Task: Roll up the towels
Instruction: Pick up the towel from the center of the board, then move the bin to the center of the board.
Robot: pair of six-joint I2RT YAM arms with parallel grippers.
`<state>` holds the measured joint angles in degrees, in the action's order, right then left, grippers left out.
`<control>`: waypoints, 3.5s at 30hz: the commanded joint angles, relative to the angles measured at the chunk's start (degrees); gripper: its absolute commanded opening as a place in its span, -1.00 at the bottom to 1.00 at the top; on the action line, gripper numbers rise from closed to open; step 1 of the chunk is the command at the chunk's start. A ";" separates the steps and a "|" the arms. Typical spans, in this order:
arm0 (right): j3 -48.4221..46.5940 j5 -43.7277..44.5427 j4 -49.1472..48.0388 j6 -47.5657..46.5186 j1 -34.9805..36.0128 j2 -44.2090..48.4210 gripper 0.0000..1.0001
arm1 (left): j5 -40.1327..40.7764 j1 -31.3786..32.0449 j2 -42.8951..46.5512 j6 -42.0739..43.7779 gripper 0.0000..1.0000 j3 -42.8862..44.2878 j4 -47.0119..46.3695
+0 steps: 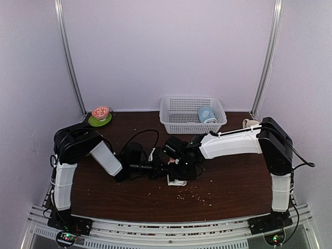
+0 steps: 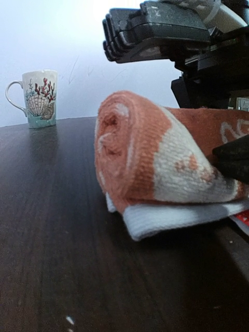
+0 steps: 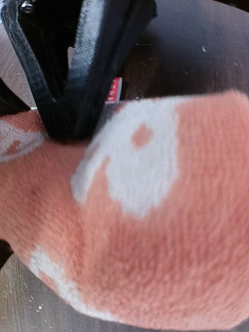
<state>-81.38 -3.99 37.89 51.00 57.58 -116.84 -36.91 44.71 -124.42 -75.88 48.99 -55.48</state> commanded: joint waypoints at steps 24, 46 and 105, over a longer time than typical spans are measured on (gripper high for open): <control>9.17 1.86 5.97 -4.87 -0.45 1.99 -1.00 | 3.63 -1.85 23.04 7.42 -1.00 -8.96 15.23; -24.50 12.26 27.74 -26.32 -18.58 20.73 -1.00 | 25.91 -3.60 38.96 30.63 -1.00 3.39 54.27; -31.20 -11.00 10.26 -26.36 -27.19 -7.68 -1.00 | 24.78 -15.29 23.87 29.31 0.08 19.65 64.67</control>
<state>-118.13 -13.26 48.69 24.16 28.14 -129.99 -12.49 29.93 -103.94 -46.89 70.26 9.52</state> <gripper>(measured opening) 0.220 0.541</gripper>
